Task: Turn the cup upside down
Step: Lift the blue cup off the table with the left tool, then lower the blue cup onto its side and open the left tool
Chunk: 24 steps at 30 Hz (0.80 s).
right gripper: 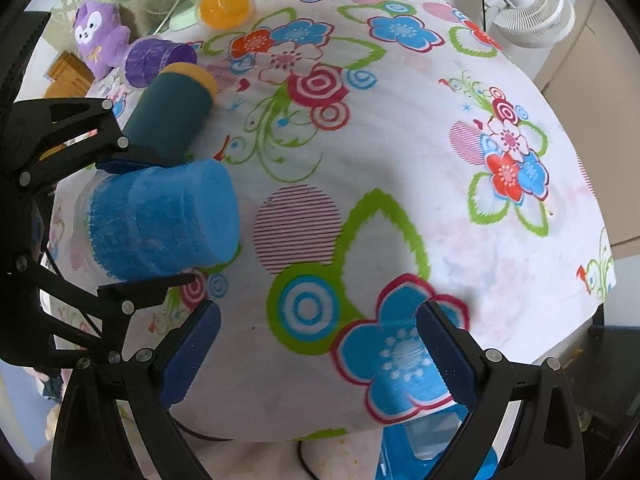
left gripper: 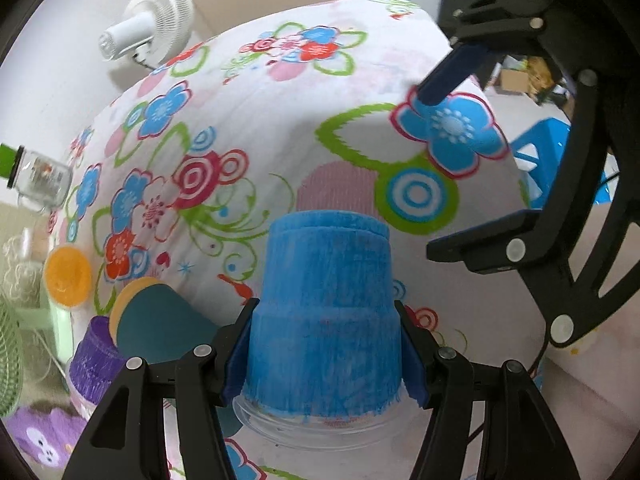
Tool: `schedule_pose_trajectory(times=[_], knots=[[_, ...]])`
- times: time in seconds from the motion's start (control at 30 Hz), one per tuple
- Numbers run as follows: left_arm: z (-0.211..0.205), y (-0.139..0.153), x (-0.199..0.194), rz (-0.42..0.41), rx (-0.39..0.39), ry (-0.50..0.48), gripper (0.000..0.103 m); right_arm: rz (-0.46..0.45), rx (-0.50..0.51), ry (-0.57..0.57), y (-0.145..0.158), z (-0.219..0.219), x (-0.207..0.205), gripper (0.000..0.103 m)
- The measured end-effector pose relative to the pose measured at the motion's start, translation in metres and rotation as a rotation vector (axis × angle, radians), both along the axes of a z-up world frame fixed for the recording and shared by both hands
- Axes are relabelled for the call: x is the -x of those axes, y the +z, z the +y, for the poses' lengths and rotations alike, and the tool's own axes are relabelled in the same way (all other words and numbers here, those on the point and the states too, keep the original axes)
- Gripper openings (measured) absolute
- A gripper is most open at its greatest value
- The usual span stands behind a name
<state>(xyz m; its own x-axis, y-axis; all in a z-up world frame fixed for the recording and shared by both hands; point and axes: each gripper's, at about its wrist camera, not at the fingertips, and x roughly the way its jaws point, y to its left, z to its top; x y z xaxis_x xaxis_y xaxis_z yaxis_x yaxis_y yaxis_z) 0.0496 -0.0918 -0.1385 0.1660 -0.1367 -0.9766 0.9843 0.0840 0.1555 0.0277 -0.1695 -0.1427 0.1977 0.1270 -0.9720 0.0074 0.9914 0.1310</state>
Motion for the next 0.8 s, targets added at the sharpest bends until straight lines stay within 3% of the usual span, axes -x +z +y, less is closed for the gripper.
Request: schedule_pose_trajectory(times=[0.23, 0.3, 0.43, 0.8], knots=[[0.006, -0.001, -0.004, 0.046, 0.037, 0.039, 0.07, -0.003, 0.008, 0.002, -0.002, 0.009, 0.001, 0.1], [0.007, 0.002, -0.008, 0.058, 0.066, 0.078, 0.087, -0.002, 0.01, 0.006, -0.002, 0.009, 0.0, 0.099], [0.011, 0.009, -0.012, 0.044, 0.095, 0.15, 0.091, -0.004, 0.012, 0.024, 0.001, 0.01, -0.003, 0.099], [0.043, 0.033, -0.008, 0.046, 0.174, 0.595, 0.095, -0.087, -0.034, 0.25, 0.037, 0.018, -0.015, 0.099]])
